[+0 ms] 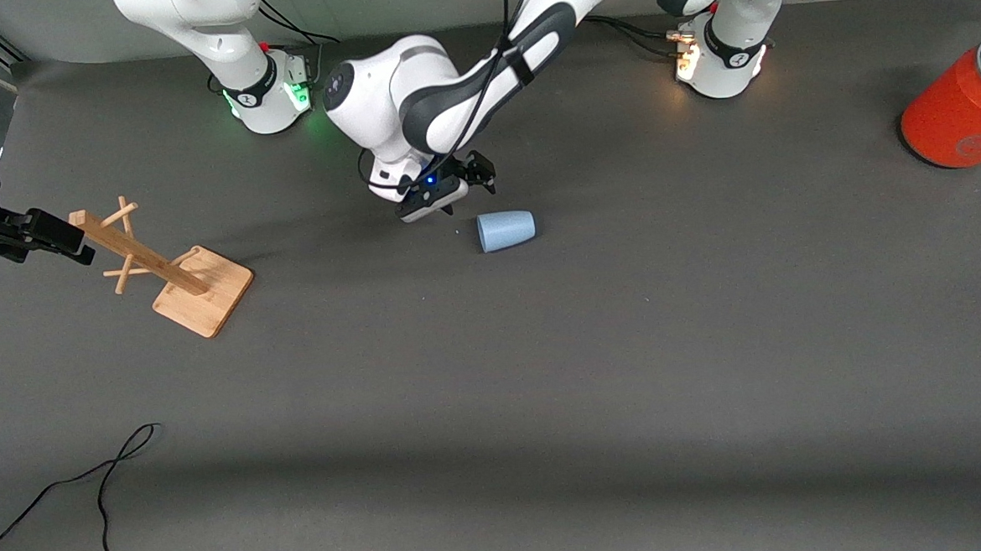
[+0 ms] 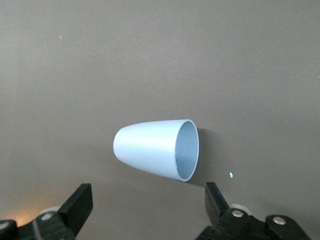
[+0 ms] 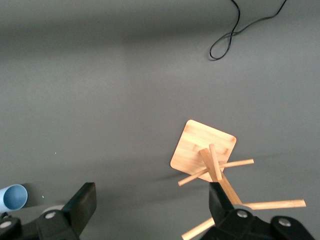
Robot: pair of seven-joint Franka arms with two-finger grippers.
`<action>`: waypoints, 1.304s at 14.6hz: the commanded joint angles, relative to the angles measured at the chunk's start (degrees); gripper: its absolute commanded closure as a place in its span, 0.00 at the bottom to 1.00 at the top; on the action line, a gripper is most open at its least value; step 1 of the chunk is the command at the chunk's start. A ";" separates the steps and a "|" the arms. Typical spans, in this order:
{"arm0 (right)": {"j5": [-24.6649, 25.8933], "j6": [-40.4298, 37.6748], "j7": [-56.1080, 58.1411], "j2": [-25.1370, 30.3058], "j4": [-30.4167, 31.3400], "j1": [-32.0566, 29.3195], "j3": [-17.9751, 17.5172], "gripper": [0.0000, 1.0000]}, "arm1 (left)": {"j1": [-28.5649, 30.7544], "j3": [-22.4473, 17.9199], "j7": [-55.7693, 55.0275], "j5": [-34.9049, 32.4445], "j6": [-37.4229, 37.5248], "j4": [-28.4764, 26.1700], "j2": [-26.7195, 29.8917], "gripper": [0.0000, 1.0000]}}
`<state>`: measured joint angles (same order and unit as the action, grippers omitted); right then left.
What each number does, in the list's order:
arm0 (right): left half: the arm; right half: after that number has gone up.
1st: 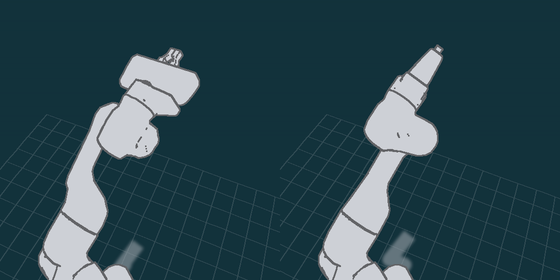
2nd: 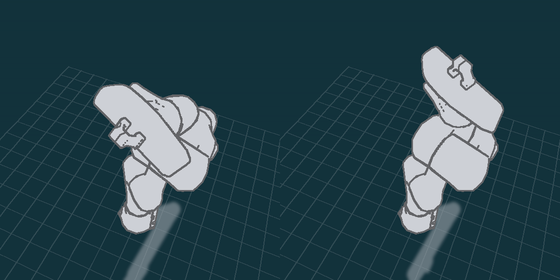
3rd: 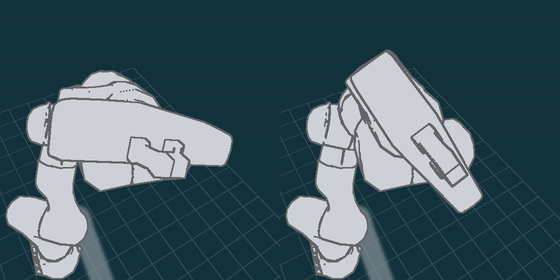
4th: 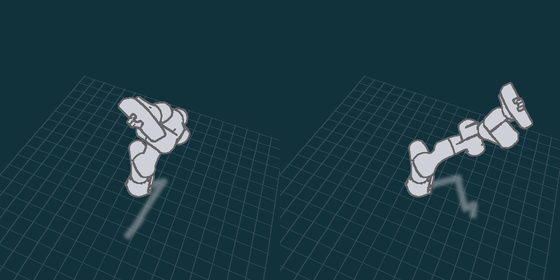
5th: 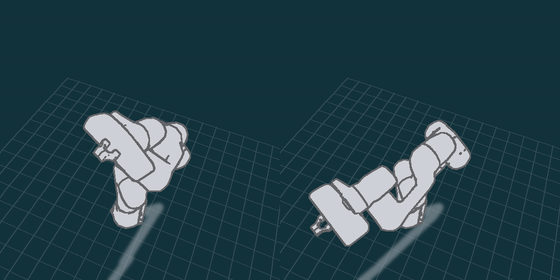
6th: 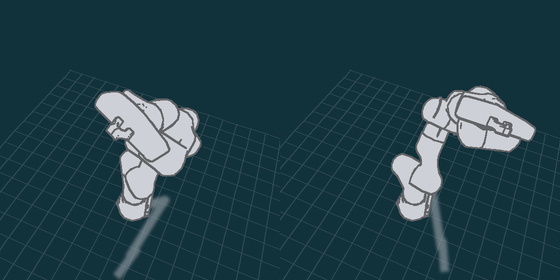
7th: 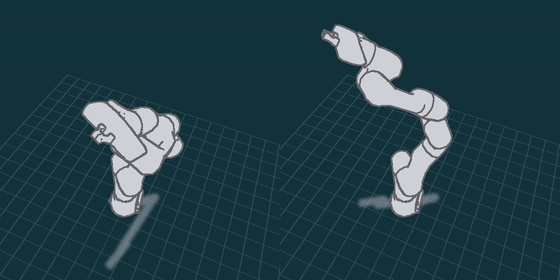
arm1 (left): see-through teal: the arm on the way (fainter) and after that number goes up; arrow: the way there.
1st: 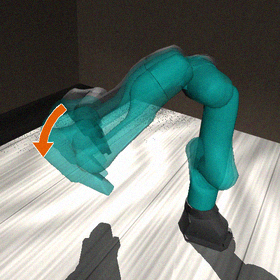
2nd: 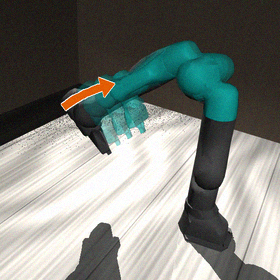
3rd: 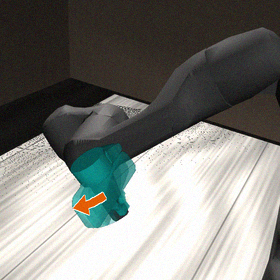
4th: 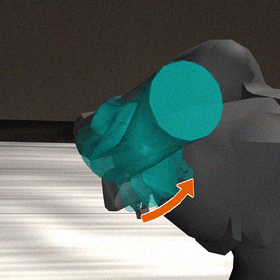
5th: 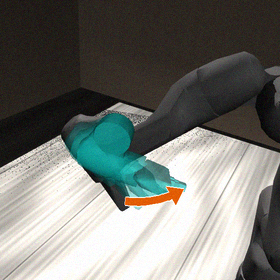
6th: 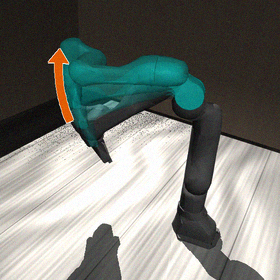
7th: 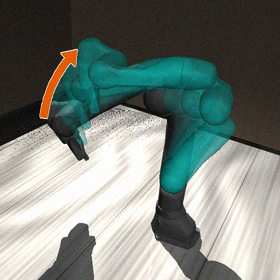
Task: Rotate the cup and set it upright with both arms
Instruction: 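Grasp the lying cup near its rim with the left gripper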
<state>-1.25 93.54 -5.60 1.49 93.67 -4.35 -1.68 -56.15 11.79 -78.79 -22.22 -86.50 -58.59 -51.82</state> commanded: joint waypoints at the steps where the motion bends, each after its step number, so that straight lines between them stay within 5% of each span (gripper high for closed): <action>1: -0.68 -1.17 1.65 0.62 -0.33 0.49 0.89 0.00 | -1.33 -1.25 -1.02 -2.20 0.37 2.69 -3.45 0.00; 12: -0.94 -1.34 1.12 1.33 -0.33 0.49 0.89 0.00 | -1.07 -2.74 -1.72 -3.62 -0.33 -4.16 -4.60 0.01; 15: -1.21 -1.34 0.85 1.33 -0.33 0.49 0.89 0.00 | -0.98 -2.74 -1.72 -3.26 0.28 -3.99 -4.16 0.29; 18: -1.21 -1.34 1.65 1.06 -0.33 0.22 0.98 0.00 | -0.63 -2.74 -2.94 -3.00 0.46 -3.64 -3.90 0.81; 19: -1.12 -1.69 1.65 1.06 -0.24 0.22 0.98 0.00 | -0.63 -2.74 -4.26 -3.00 0.46 -3.55 -3.90 0.92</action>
<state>-1.26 93.03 -5.31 2.17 93.59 -4.30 -1.26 -56.52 9.40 -80.46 -25.07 -85.91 -61.60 -56.70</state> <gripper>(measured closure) 0.000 0.577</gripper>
